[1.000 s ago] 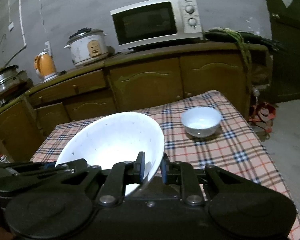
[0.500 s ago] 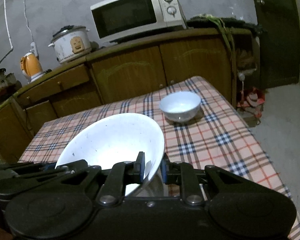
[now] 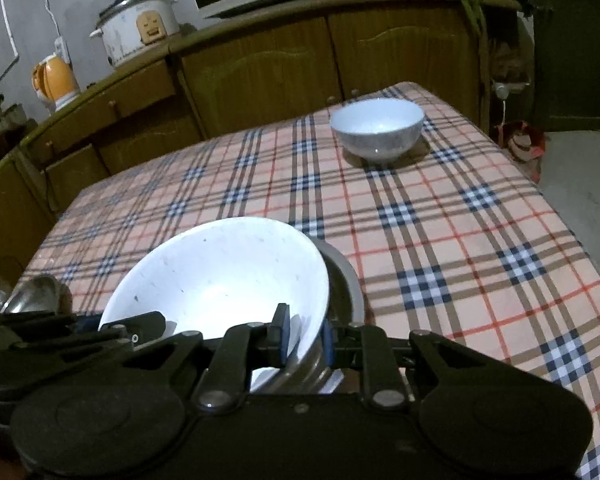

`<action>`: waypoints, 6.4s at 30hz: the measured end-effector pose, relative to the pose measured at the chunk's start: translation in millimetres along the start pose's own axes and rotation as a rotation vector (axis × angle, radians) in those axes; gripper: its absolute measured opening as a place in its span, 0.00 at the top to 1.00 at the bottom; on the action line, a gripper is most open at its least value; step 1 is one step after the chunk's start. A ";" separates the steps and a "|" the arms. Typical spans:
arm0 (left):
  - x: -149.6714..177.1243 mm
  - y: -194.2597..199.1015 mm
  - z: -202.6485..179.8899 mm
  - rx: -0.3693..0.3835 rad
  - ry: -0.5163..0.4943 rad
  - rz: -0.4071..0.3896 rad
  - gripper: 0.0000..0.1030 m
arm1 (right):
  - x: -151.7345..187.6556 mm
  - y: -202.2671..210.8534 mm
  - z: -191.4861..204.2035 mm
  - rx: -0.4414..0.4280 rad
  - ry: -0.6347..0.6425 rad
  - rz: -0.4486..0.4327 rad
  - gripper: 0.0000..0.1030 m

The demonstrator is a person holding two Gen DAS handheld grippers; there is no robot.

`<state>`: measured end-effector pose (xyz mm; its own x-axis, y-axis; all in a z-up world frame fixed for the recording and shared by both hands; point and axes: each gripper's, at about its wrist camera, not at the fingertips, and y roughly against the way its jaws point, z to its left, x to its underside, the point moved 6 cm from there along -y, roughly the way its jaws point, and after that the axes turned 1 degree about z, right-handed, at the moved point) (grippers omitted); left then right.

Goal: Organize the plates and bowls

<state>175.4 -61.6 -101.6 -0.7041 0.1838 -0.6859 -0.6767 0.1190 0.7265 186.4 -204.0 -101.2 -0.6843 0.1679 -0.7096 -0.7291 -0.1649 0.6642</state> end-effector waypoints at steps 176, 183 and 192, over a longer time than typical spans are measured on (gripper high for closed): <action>-112.5 36.9 -35.5 0.044 -0.009 -0.218 0.85 | -106.2 56.8 4.8 -0.016 -0.033 -0.219 0.75; -99.4 50.2 -31.2 0.032 -0.003 -0.233 0.85 | -92.2 67.8 14.7 -0.023 -0.021 -0.224 0.75; -86.1 60.7 -26.1 0.018 -0.001 -0.248 0.85 | -80.7 74.6 24.5 -0.029 -0.005 -0.224 0.75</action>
<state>189.4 -95.6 0.5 -0.5169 0.1475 -0.8433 -0.8249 0.1778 0.5367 187.1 -206.1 11.4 -0.5052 0.2086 -0.8374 -0.8626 -0.1512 0.4827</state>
